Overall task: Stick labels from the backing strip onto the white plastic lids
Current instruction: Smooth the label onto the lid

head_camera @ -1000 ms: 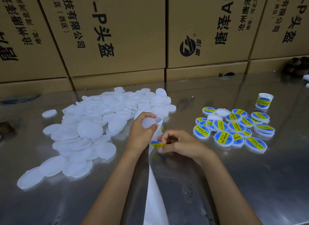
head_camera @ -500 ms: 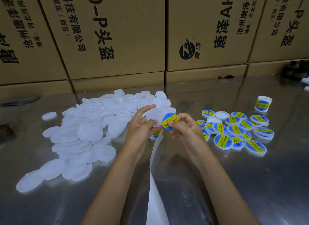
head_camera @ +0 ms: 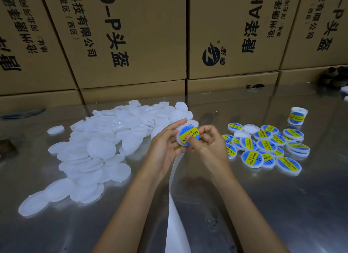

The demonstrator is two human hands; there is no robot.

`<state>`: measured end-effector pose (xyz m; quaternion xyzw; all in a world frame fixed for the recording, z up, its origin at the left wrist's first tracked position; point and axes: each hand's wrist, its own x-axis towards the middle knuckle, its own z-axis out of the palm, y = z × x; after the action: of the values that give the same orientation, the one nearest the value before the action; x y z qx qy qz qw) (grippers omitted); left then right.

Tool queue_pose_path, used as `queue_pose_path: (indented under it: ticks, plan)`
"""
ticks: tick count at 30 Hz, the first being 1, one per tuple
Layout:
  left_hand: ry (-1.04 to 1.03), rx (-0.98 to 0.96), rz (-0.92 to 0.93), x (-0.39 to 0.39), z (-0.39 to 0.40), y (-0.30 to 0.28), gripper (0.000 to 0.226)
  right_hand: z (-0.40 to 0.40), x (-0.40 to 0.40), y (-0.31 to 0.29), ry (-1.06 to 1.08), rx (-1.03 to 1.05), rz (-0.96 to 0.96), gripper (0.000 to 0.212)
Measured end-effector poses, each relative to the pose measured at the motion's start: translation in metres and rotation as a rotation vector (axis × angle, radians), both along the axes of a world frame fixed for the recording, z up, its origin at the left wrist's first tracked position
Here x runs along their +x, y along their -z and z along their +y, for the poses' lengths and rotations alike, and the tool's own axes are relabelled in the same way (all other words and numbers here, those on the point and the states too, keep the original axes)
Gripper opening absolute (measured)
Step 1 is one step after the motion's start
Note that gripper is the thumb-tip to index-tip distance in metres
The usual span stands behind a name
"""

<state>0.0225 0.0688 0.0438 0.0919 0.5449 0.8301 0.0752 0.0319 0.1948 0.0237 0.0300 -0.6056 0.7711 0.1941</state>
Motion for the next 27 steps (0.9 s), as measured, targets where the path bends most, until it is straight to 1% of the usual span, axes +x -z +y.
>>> queue_pose_path:
  ticks: [14, 19, 25, 27]
  plan:
    - [-0.024, -0.125, 0.08, 0.001, 0.003, 0.001, 0.037, -0.002, -0.003, 0.005, 0.036, 0.059, 0.038, 0.028]
    - [-0.06, -0.173, 0.137, 0.003, 0.005, 0.004, 0.042, -0.001, -0.003, 0.007, 0.039, 0.077, 0.06, 0.027]
    - [-0.066, -0.144, 0.106, 0.002, 0.003, 0.002, 0.039, 0.0, -0.009, 0.014, 0.151, 0.239, 0.074, 0.025]
    - [-0.067, -0.127, 0.085, 0.003, 0.003, 0.001, 0.038, 0.0, -0.01, 0.016, 0.177, 0.277, 0.082, 0.028]
